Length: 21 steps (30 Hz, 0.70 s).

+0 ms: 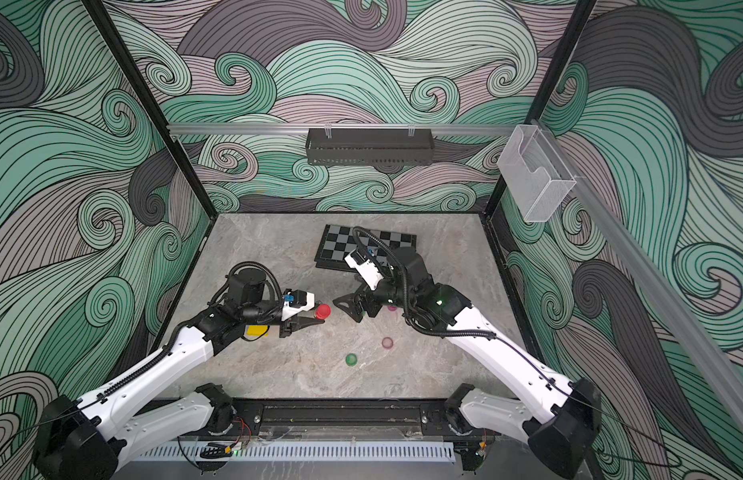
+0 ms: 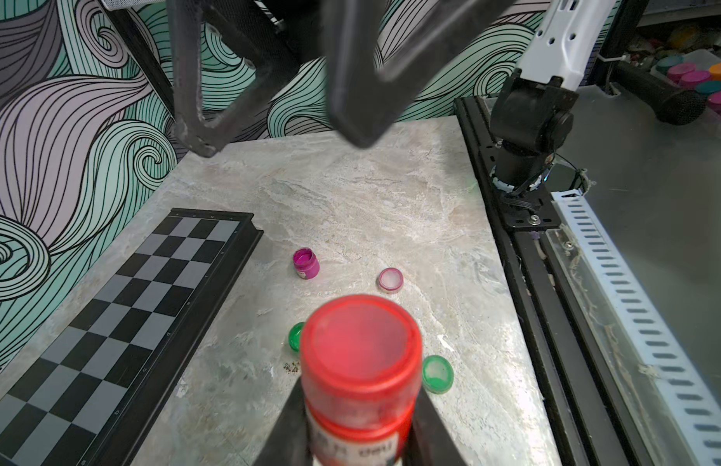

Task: Close the paint jar lid
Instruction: Screw the lid onto the paint jar.

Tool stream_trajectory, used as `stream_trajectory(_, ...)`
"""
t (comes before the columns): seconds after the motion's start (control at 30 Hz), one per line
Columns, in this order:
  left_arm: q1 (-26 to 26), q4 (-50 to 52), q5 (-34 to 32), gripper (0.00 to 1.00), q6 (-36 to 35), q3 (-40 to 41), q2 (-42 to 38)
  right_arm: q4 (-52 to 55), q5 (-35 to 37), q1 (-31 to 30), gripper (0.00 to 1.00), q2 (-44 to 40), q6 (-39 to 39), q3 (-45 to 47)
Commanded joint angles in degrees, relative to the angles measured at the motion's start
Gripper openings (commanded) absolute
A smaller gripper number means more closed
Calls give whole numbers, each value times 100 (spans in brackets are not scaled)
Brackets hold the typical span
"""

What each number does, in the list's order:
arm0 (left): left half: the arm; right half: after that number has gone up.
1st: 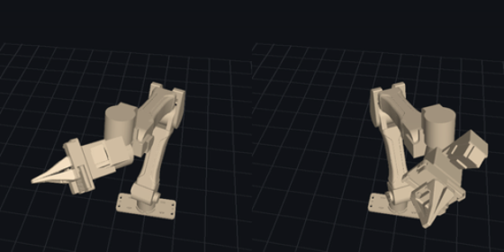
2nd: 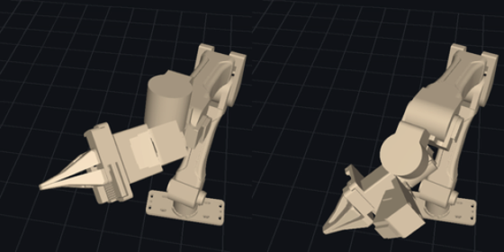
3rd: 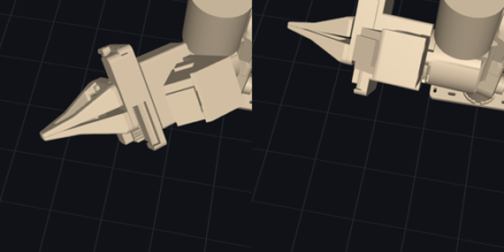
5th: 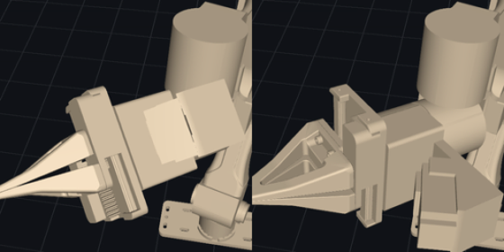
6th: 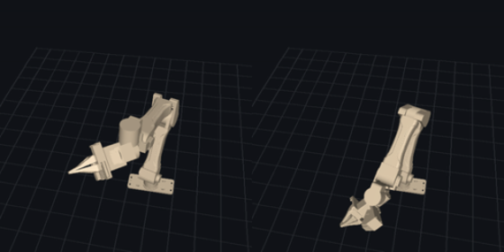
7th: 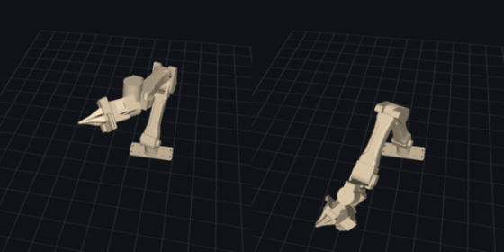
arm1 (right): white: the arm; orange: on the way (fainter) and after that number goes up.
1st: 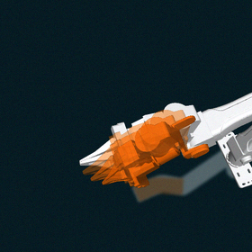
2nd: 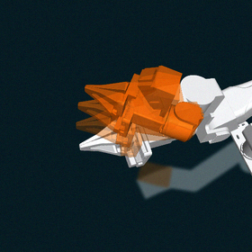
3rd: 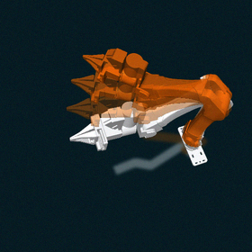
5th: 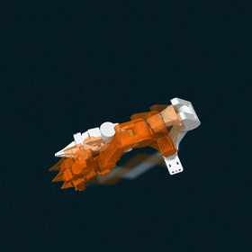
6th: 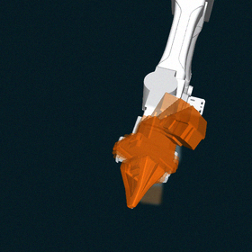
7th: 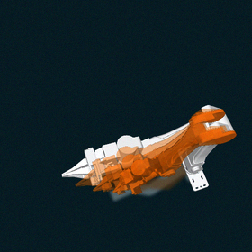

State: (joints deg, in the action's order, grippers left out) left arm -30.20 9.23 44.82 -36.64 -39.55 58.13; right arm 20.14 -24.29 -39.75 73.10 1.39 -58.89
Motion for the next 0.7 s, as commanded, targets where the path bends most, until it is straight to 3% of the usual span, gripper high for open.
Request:
stream_trajectory(0.0,-32,219,334,26,-253,-247,23,-394,-1084,-72,98,-67,1165,40)
stream_trajectory(0.27,-30,263,444,27,-270,-264,32,-341,-1106,-347,91,-68,2113,238)
stream_trajectory(0.67,-25,365,543,27,-361,-299,41,-309,-827,-524,89,232,2446,195)
